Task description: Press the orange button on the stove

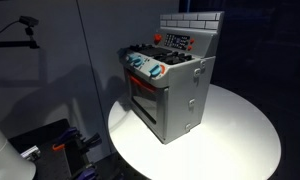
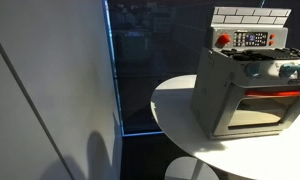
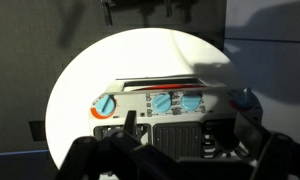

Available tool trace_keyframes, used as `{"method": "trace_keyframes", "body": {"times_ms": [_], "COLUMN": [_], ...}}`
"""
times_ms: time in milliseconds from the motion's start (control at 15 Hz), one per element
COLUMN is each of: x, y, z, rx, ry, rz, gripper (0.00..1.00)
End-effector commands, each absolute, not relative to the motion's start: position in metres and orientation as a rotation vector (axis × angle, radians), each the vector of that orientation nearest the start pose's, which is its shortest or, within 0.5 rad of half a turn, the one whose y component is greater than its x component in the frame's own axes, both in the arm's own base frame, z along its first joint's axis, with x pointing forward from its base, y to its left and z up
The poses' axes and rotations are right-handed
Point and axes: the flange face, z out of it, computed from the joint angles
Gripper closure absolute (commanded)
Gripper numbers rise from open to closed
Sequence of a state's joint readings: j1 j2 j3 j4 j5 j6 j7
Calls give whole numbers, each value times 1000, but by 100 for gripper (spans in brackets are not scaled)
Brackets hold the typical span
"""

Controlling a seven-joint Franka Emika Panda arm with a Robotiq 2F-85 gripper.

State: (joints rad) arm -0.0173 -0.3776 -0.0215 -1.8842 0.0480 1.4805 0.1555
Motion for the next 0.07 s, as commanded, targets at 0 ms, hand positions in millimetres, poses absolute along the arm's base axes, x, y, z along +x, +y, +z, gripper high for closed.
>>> {"method": "trace_keyframes", "body": {"times_ms": [0], "x": [424], "y": [-13], "z": [655], "rx": [-3074], "ry": [291], "rz": [48], "gripper": [0]}}
